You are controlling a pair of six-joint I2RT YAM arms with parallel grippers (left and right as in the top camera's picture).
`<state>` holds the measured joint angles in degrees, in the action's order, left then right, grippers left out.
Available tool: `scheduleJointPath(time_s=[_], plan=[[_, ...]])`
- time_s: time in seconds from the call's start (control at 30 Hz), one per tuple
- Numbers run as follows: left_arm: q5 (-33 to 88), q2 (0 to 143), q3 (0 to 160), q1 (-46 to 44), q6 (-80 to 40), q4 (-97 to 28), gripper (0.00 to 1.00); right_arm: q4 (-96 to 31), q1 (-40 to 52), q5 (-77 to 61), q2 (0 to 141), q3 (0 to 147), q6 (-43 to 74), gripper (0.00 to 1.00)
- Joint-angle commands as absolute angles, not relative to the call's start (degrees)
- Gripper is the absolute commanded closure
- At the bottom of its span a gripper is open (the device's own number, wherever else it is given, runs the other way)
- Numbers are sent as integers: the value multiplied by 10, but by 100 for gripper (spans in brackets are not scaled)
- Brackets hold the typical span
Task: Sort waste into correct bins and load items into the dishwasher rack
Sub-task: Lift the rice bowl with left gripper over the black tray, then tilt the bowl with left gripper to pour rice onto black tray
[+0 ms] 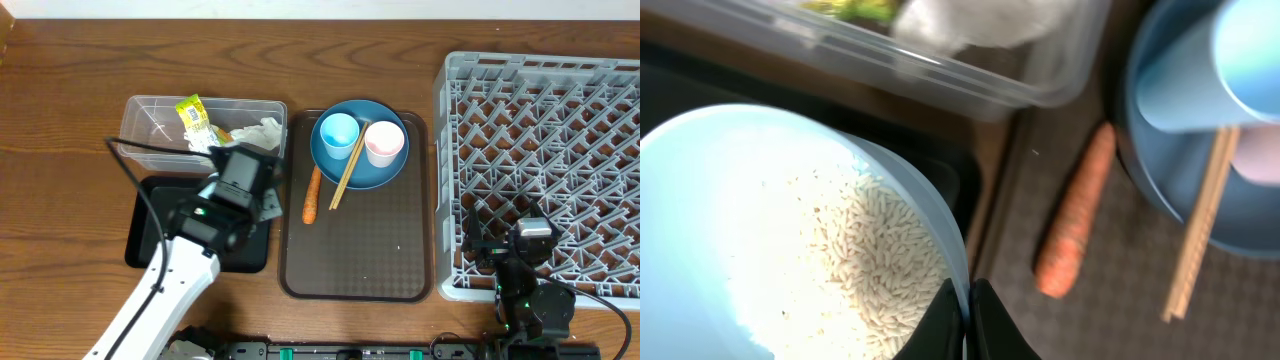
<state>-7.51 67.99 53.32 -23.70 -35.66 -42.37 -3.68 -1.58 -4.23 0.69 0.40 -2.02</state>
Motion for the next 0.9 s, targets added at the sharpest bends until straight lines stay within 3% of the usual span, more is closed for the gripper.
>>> scheduleJointPath(time_s=[0.0,0.57,0.87], plan=[[-37,672,537,-194,-343,-426,94,-39,-20,-41,4,3,-13,1],[232,673,537,60,-199,-426,94,-39,-20,-41,4,3,-13,1],[319,674,517,135,-164,-425,94,-39,-20,-41,4,3,-13,1]])
